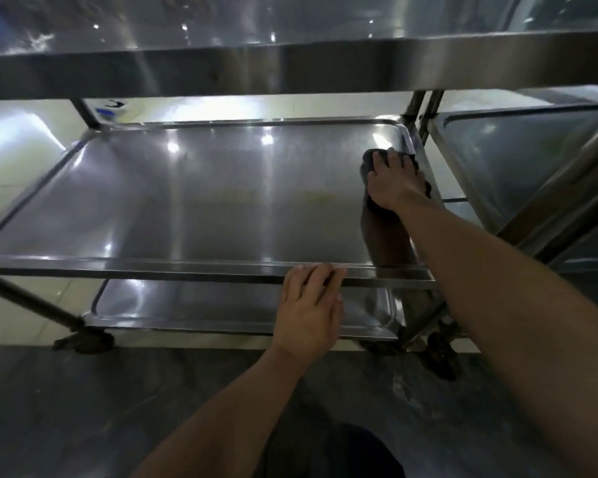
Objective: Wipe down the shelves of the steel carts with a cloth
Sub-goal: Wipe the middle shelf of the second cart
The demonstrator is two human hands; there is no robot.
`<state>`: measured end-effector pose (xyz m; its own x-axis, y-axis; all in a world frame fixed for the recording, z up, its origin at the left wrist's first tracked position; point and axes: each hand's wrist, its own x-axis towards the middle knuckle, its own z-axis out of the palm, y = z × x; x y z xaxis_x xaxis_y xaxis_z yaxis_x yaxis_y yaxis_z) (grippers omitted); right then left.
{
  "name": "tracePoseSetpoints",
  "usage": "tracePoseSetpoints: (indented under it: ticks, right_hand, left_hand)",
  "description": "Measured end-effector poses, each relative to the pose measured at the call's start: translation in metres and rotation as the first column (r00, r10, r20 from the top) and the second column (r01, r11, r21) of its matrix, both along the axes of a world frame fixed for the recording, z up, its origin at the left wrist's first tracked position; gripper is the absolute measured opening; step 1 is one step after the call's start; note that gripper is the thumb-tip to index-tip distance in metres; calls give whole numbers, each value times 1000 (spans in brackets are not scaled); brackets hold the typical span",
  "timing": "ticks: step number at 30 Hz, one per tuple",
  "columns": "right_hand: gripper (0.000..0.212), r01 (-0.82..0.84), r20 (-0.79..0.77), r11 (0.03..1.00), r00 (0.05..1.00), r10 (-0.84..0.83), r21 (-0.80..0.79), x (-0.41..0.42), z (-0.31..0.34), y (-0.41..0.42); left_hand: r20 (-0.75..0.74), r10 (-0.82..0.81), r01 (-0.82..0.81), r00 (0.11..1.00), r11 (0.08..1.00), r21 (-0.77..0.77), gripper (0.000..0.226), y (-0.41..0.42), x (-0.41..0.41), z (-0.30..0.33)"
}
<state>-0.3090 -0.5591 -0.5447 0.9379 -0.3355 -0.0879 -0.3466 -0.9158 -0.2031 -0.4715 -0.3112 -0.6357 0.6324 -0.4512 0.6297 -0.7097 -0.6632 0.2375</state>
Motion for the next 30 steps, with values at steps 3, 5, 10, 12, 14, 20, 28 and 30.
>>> tracePoseSetpoints:
  ticks: [3, 5, 10, 12, 14, 20, 28, 30]
  right_hand:
    - [58, -60, -19, 998, 998, 59, -36, 7, -2, 4]
    - [59, -88, -28, 995, 996, 87, -40, 2, -2, 5]
    - [57, -134, -42, 991, 990, 135, 19, -39, -1, 26]
    - [57, -135, -25, 991, 991, 135, 8, -62, -1, 32]
    - [57, -122, -28, 992, 992, 122, 13, -88, 0, 38]
    - [55, -108, -67, 993, 992, 111, 38, -145, 2, 51]
    - [56, -145, -21, 989, 989, 145, 0, -139, -3, 94]
    - [56, -128, -26, 992, 991, 128, -3, -130, -3, 87]
  left_hand:
    - [33, 2, -2, 999, 1000, -6, 42, 0, 0, -1]
    - [24, 10, -10, 1000, 1000, 2, 42, 0, -1, 0]
    - [-45, 15, -11, 999, 997, 81, 44, 6, -7, 13]
    - [-89, 23, -10, 996, 990, 137, 47, 9, -11, 20]
    - [-142, 32, -5, 989, 982, 187, 51, 11, -11, 27]
    - [-256, -29, 72, 966, 984, 162, 48, 22, -17, 47]
    - [-206, 135, -101, 969, 981, 168, 46, 81, -4, 32]
    - [-170, 102, -82, 980, 989, 121, 45, 79, -1, 26]
